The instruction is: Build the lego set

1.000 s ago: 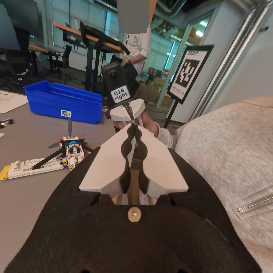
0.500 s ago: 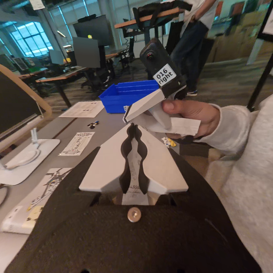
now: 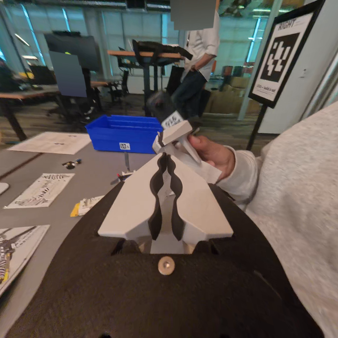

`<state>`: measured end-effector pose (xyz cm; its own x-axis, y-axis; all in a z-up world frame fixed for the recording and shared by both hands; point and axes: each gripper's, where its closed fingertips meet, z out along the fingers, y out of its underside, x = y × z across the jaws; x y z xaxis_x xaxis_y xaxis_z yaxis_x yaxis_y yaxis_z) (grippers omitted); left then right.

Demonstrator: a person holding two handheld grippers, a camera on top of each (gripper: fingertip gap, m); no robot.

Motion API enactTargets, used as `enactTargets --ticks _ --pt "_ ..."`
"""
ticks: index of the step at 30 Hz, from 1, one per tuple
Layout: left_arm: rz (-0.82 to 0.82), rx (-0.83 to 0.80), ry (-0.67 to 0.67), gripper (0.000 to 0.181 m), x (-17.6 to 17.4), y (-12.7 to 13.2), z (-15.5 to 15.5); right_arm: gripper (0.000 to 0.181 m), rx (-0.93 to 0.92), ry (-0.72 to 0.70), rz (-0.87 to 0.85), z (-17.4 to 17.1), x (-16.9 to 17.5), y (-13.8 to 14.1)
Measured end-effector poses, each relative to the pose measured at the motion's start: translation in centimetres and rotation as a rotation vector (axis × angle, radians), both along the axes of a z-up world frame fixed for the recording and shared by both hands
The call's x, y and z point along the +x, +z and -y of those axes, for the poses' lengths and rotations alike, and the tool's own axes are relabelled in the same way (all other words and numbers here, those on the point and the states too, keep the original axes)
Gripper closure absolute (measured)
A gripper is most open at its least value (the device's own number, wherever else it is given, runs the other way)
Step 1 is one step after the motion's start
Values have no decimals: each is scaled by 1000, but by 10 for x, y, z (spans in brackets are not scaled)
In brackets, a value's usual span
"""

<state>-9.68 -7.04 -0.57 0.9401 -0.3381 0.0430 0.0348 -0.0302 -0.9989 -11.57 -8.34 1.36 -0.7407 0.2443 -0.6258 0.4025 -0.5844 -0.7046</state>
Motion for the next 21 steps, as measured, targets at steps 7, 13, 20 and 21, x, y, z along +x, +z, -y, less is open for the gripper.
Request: enactTargets --ticks 7,13,20,21 --pt "37 -135 -189 181 13 -22 12 152 616 -81 -97 1 8 -20" --pt "16 -225 -242 181 21 -38 12 179 774 69 -53 17 17 -43" --pt "124 -126 -315 181 25 -23 12 181 663 127 -51 20 26 -27" --pt "137 -119 -329 181 26 -22 13 181 670 99 -65 17 23 -26"
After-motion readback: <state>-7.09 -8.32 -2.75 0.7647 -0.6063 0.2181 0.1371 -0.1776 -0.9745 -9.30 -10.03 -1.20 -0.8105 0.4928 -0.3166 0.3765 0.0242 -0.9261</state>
